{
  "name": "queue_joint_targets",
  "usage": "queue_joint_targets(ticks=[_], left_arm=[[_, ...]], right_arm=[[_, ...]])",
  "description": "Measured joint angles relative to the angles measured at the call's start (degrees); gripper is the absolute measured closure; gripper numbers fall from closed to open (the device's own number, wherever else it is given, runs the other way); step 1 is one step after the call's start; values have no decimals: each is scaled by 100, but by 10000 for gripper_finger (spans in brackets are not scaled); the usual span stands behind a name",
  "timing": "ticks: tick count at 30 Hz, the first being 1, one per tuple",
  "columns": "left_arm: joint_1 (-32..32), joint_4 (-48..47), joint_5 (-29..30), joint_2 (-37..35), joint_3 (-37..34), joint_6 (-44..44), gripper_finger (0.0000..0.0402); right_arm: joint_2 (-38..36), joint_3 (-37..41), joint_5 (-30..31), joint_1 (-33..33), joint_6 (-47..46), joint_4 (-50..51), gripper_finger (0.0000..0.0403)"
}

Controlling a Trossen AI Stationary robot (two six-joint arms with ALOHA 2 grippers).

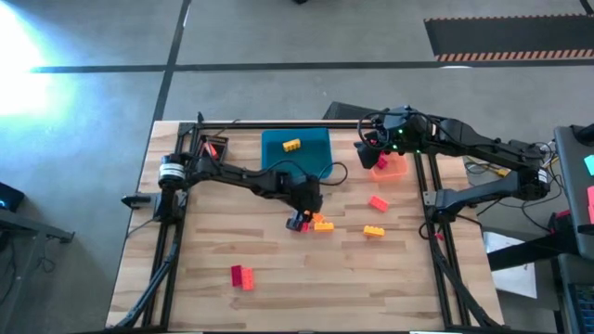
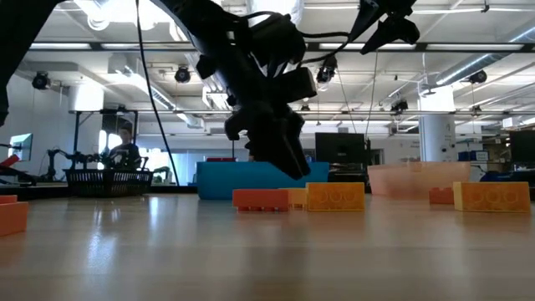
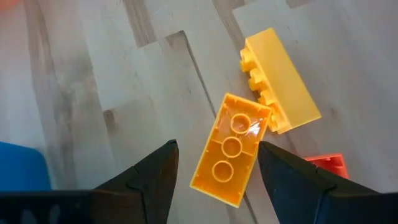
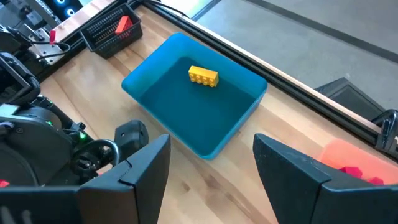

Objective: Sort & place blocks by color
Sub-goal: Put the yellow game piece into the blue bin

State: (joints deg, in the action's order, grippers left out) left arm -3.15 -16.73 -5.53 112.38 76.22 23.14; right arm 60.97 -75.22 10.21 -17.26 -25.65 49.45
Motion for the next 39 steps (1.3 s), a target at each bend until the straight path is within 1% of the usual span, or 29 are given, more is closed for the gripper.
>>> queue_joint_targets(ticks=[3,7,13,19,24,30,33,38,39], left_arm=[[-25,143,-138,0,-146,-27,197],[-25,230,-173,4,-226,-24,197],[-23,804,-203,4,-562,-63,197],[-23,924,-237,4,-690,-171,198],[-25,1004,-237,4,-979,-126,199],[-23,1058,-230,0,-1027,-186,199],[-23,1058,-191,0,-1014,-181,212],[-19,1076,-86,0,-1001,-179,272],[-19,1083,-31,0,-999,-180,278]], right_arm=[[-1,0,-2,0,-34,2,184],[-2,0,-3,0,-44,2,184],[-2,0,-10,0,-53,2,184],[-2,0,-12,0,-149,20,184],[-2,0,-12,0,-149,24,184],[-2,0,-12,0,-208,99,184],[-2,0,-12,0,-211,108,184],[-2,0,-10,0,-225,107,184],[-2,0,-9,0,-225,107,184]])
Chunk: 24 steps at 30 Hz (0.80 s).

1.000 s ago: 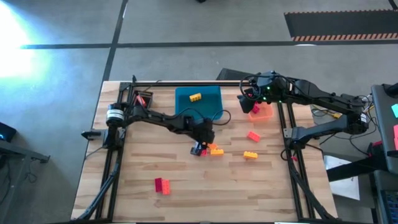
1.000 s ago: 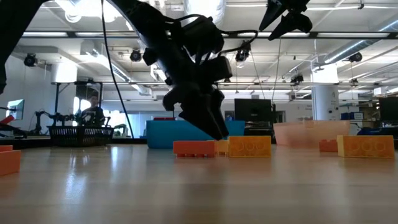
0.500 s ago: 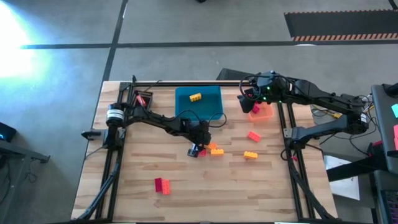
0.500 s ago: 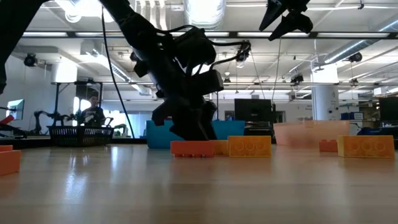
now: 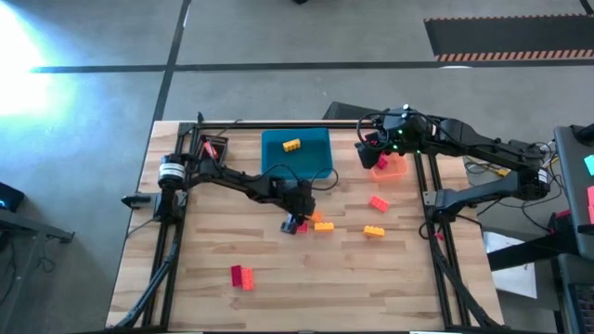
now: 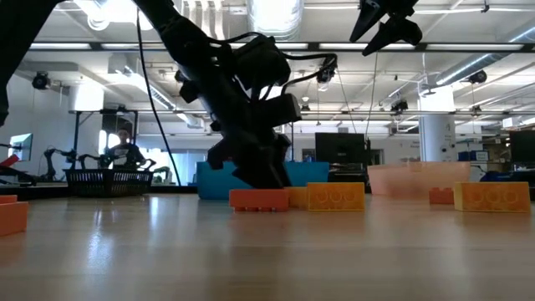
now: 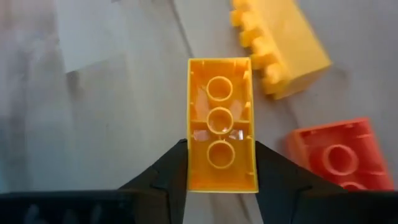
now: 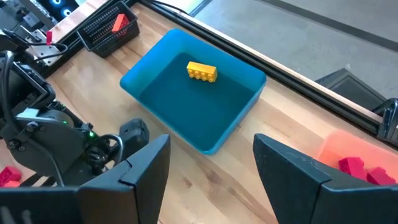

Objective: Sort & place blocks by color
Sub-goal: Put the yellow game piece into the blue bin

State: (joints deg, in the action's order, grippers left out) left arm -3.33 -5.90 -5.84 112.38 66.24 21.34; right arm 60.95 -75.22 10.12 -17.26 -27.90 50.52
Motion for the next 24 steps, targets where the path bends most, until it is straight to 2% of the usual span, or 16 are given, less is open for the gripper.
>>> queue_joint_targets(ticks=[6,13,18,22,24], left_arm=[[-4,-210,507,-203,55,-33,278],[-280,-787,505,-1479,71,-773,278],[-1063,-822,750,-2031,-120,-1479,278],[-1853,-813,1379,-2032,-402,-2285,278],[-2179,-832,1436,-1968,-526,-2673,278]], right_arm=[[0,0,42,-2,-20,-2,184],[-2,0,51,-2,-108,-3,184],[2,2,324,0,-283,-9,184],[2,2,347,0,-568,-13,184],[2,13,343,13,-709,-17,184]])
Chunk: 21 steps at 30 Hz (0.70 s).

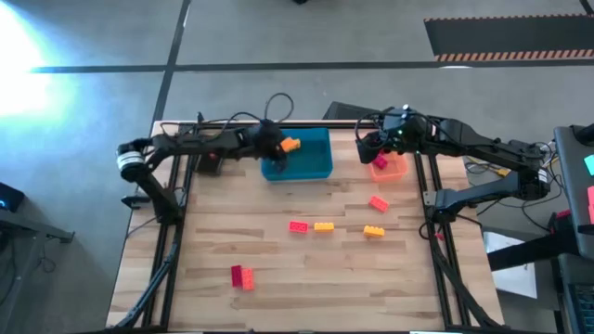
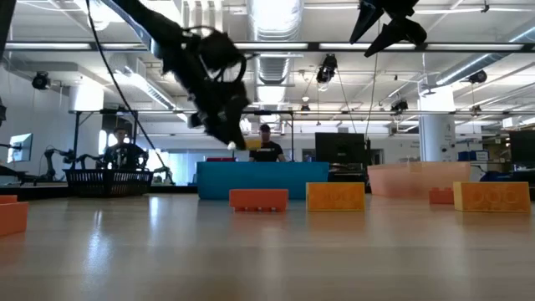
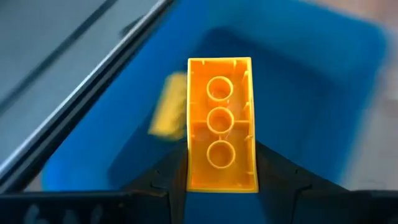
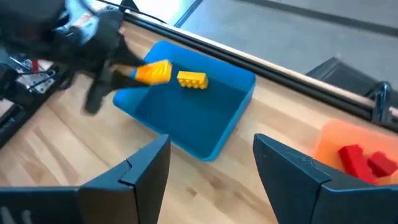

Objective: Sort & place blocks by color
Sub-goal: Put the yellow game piece into the blue bin, then put the orange game piece into the black bin

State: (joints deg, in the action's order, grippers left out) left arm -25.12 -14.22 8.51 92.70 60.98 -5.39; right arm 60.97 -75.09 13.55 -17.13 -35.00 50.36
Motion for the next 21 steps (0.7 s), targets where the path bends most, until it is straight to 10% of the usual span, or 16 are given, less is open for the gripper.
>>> queue_joint_targets(ticks=[21], left_arm=[[-302,7,-44,87,-275,-193,230]], right_arm=[[290,42,-43,628,-1507,14,184]])
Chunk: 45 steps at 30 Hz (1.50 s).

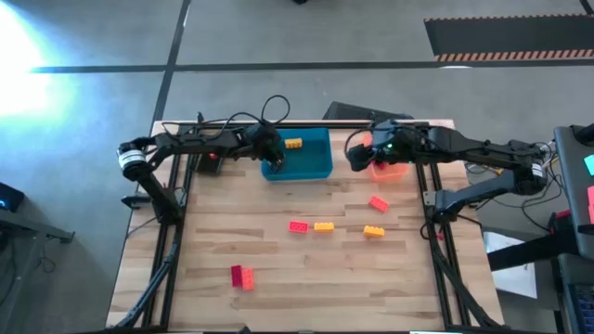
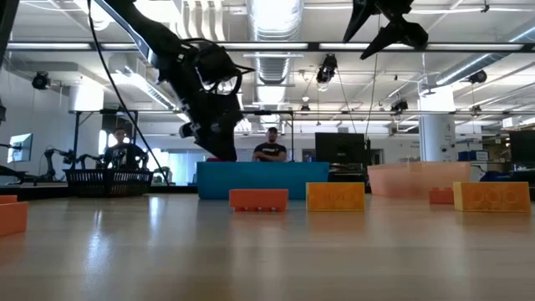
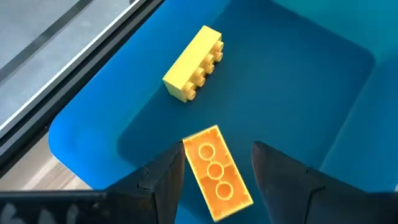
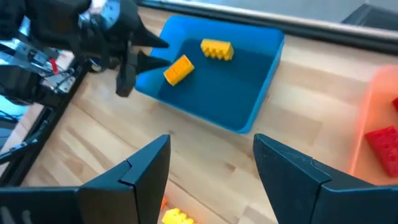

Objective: Sort & place blocks by color
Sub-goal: Put the orange game piece into the black bin

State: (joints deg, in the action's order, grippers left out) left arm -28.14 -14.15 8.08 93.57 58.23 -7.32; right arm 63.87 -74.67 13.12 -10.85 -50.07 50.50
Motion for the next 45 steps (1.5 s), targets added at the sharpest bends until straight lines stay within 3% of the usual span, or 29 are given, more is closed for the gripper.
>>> queue_joint_targets(ticks=[6,10,17,24,31,45], left_arm=[[119,-58,-391,-563,-3,-409,229],[438,-65,-458,-1253,-42,-747,229],[1208,-44,-457,-2226,-45,-1527,228],[1737,-25,-444,-2633,-45,-1636,228],[1775,17,-74,-2598,-45,-1638,228],[1775,708,199,-2534,-40,-1812,228]], right_arm=[[504,0,-237,255,-772,164,184],[933,0,-464,404,-1119,924,184],[1543,126,-988,610,-654,2407,183],[1605,1109,-1486,586,64,2145,156],[1503,2363,-1493,583,523,844,129],[1855,3121,-1044,314,1138,-84,159]])
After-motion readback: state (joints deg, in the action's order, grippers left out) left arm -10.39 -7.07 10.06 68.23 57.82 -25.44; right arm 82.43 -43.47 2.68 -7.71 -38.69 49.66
